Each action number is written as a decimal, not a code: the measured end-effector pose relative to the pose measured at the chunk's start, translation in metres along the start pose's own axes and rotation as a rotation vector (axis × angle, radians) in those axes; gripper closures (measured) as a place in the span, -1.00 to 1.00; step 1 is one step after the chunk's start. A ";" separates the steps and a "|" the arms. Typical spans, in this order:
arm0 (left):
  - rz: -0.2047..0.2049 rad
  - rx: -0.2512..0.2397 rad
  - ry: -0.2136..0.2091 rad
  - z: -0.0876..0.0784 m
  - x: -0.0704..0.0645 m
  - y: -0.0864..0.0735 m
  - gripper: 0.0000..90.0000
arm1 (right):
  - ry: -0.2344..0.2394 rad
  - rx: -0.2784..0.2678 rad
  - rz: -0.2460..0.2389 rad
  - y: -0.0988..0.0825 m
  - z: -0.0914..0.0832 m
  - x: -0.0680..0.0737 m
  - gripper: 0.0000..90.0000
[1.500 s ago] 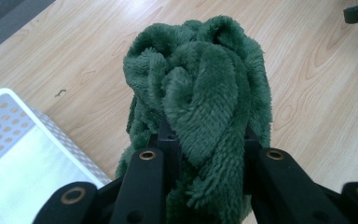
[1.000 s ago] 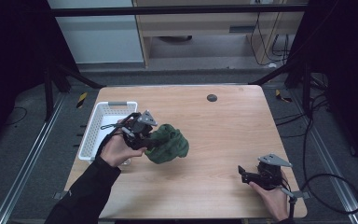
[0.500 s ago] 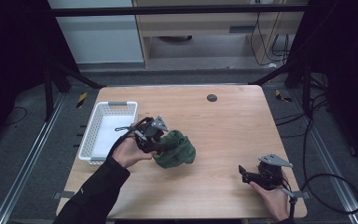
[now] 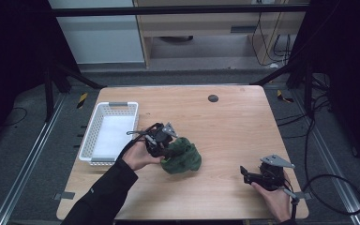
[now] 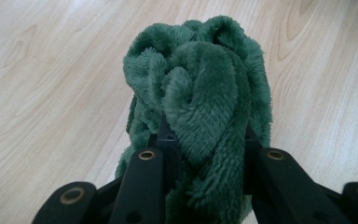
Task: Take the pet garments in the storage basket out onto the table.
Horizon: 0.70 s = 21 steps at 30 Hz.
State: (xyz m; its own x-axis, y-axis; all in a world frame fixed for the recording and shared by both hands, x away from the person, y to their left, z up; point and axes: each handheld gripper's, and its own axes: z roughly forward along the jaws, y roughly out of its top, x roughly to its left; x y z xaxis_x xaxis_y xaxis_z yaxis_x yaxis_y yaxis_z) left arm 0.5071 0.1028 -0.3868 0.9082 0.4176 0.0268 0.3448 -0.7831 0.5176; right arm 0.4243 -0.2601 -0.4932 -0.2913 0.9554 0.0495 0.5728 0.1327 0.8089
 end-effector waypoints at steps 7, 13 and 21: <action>0.018 0.016 -0.013 0.013 -0.003 -0.001 0.57 | 0.002 0.001 -0.004 0.000 0.000 0.000 -0.85; 0.024 0.021 -0.025 0.021 -0.003 -0.001 0.56 | 0.001 0.003 -0.004 0.000 0.000 0.000 -0.85; 0.018 0.036 -0.034 0.029 -0.003 -0.003 0.49 | 0.006 0.005 -0.004 0.000 0.000 0.000 -0.85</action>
State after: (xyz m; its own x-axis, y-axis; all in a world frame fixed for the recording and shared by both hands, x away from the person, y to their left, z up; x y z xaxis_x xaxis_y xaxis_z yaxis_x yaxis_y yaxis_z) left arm 0.5104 0.0907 -0.4132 0.9217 0.3878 0.0064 0.3359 -0.8065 0.4865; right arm 0.4244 -0.2600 -0.4937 -0.2983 0.9532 0.0499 0.5752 0.1378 0.8063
